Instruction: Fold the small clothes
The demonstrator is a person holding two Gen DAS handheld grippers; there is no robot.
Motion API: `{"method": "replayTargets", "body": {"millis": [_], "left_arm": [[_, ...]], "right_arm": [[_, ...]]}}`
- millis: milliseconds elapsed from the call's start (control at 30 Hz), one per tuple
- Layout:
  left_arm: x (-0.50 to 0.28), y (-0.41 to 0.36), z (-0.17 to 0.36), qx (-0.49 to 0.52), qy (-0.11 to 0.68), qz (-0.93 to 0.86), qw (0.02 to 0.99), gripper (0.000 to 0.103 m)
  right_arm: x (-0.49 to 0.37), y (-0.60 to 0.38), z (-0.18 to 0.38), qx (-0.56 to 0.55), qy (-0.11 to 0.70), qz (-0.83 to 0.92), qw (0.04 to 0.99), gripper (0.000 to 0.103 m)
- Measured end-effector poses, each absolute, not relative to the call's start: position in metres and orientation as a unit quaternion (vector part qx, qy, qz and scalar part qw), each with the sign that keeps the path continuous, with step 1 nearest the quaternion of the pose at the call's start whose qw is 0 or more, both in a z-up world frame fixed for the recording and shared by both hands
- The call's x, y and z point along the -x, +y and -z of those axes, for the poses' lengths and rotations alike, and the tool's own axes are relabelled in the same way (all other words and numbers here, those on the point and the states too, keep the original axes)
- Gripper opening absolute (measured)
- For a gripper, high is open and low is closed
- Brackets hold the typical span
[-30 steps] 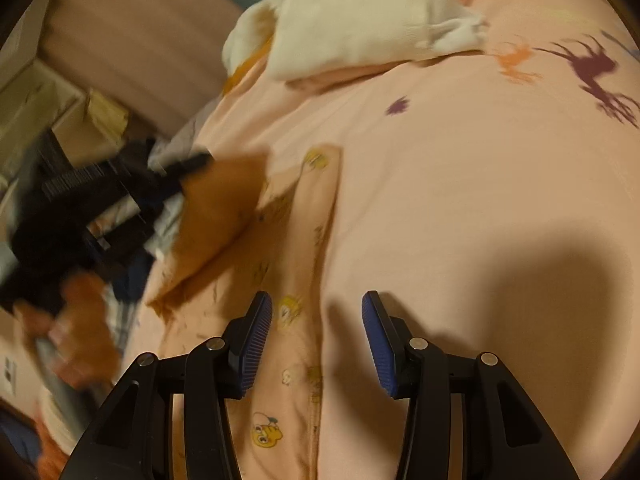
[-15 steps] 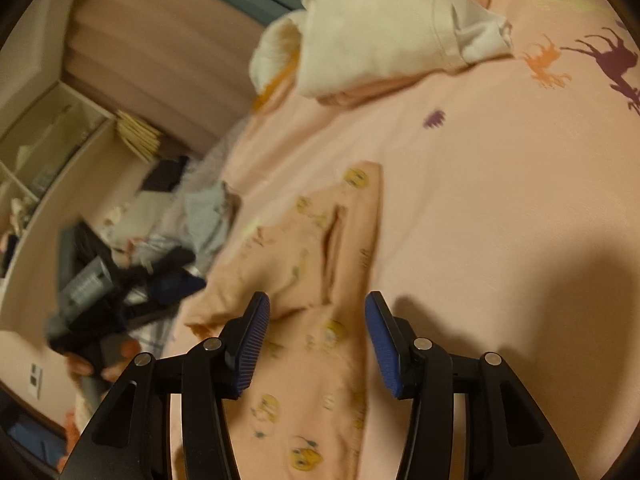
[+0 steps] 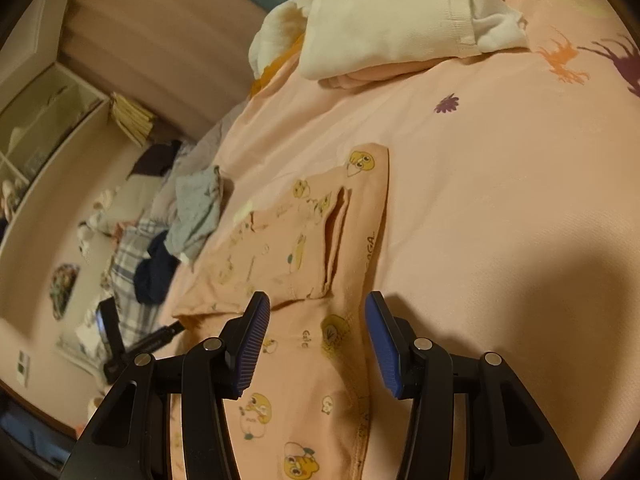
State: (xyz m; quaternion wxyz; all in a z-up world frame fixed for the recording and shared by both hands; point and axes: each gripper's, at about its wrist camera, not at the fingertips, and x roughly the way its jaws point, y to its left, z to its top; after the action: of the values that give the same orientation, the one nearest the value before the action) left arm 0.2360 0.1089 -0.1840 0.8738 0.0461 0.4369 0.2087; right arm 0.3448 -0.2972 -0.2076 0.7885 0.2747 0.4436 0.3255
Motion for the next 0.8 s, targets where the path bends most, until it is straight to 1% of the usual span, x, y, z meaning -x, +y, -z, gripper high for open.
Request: {"method": "replayTargets", "body": {"millis": [100,200,267,333,400,500,567,600,633,667,733,800], "left_arm": [[-0.236,0.088,0.189,-0.135,0.422,-0.207,0.872,0.078],[-0.239,0.075,0.191,-0.217,0.390,-0.232,0.864,0.080],[-0.246,0.080,0.200,-0.223,0.409,-0.251,0.848,0.080],[-0.254,0.099,0.209,-0.196,0.449,-0.278,0.827,0.081],[-0.247,0.124,0.204,-0.143,0.446,-0.290,0.835,0.081],[-0.237,0.149,0.204,-0.151,0.445,-0.343,0.813,0.081],[-0.233,0.156,0.199,-0.133,0.451,-0.335,0.816,0.079],[-0.232,0.161,0.194,-0.105,0.455,-0.322,0.824,0.073],[-0.230,0.165,0.185,-0.053,0.459,-0.295,0.836,0.071],[-0.228,0.163,0.177,-0.012,0.457,-0.274,0.846,0.071],[-0.230,0.166,0.156,0.094,0.428,-0.217,0.872,0.071],[-0.244,0.159,0.139,0.152,0.410,-0.165,0.884,0.071]], "right_arm": [[-0.346,-0.295,0.210,-0.269,0.451,-0.323,0.788,0.050],[-0.347,-0.291,0.212,-0.254,0.457,-0.312,0.793,0.050],[-0.346,-0.289,0.213,-0.243,0.459,-0.308,0.797,0.050],[-0.345,-0.287,0.213,-0.230,0.459,-0.307,0.801,0.050],[-0.344,-0.286,0.212,-0.219,0.459,-0.305,0.805,0.050],[-0.345,-0.286,0.213,-0.223,0.460,-0.303,0.804,0.050],[-0.345,-0.287,0.214,-0.227,0.461,-0.304,0.802,0.050],[-0.346,-0.287,0.215,-0.229,0.461,-0.303,0.802,0.050],[-0.346,-0.287,0.214,-0.228,0.461,-0.303,0.802,0.050],[-0.345,-0.286,0.215,-0.226,0.461,-0.302,0.803,0.050],[-0.345,-0.285,0.215,-0.220,0.462,-0.301,0.805,0.050],[-0.344,-0.283,0.215,-0.216,0.462,-0.300,0.806,0.050]]}}
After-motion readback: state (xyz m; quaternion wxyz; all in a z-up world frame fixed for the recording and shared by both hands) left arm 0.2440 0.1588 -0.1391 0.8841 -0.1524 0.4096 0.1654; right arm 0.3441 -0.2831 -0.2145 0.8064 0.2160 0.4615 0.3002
